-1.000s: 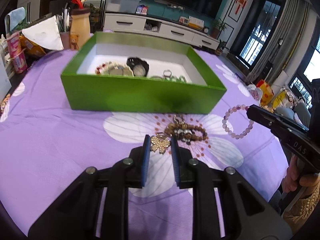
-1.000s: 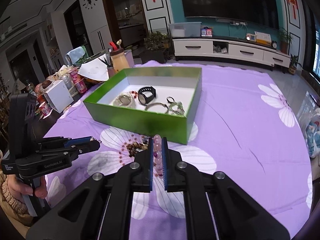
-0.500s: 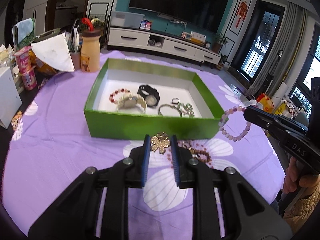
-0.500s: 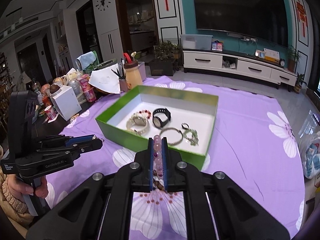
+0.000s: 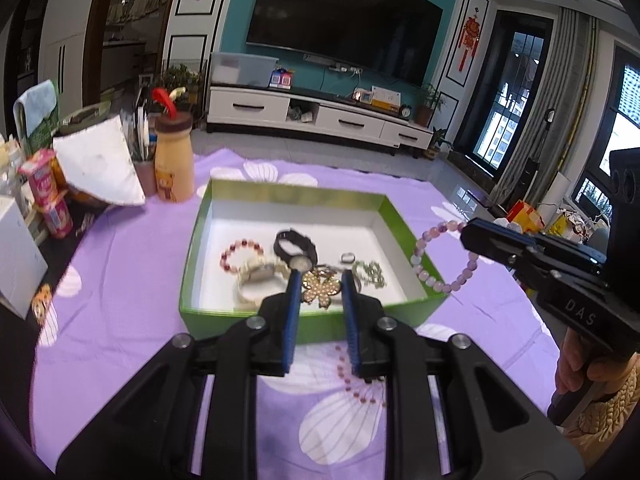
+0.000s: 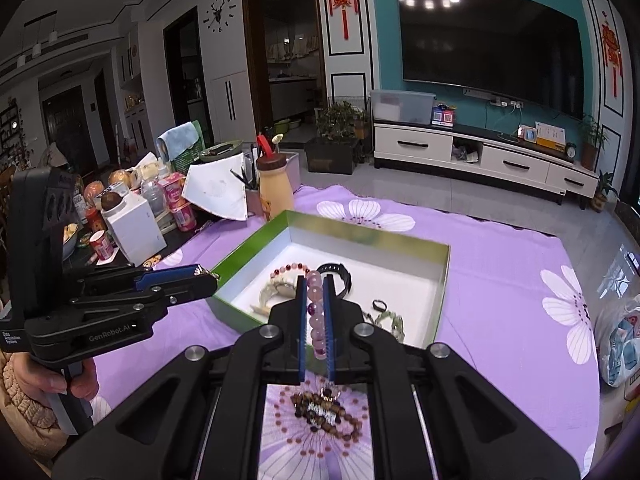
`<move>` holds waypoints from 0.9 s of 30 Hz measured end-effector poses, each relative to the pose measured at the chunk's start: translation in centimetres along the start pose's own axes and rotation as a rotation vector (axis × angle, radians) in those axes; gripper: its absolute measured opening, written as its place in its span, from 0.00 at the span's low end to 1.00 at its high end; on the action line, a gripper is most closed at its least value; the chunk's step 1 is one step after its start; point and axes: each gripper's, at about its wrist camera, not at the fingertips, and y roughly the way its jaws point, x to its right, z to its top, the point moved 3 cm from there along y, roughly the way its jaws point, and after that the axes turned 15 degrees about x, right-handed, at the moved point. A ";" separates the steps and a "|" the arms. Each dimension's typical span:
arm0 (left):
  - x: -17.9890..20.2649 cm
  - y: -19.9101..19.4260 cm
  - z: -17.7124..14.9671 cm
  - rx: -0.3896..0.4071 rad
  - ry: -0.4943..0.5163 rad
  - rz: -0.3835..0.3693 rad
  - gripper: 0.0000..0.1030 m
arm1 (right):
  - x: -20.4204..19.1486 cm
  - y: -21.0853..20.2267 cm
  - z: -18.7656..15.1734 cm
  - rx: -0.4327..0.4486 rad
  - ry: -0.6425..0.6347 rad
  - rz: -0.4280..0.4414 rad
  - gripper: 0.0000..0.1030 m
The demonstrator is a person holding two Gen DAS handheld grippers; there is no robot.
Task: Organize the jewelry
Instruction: 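Carry the pink bracelet and butterfly pendant into the green box and open both grippers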
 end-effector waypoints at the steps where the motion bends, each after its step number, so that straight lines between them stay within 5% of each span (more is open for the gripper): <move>1: 0.1 0.1 0.3 0.005 0.005 0.000 0.19 | 0.1 0.3 0.2 0.001 0.002 -0.001 0.07; 27: -3.2 8.7 3.7 -0.045 0.020 0.066 0.19 | 2.9 7.6 2.0 -0.035 0.004 -0.030 0.07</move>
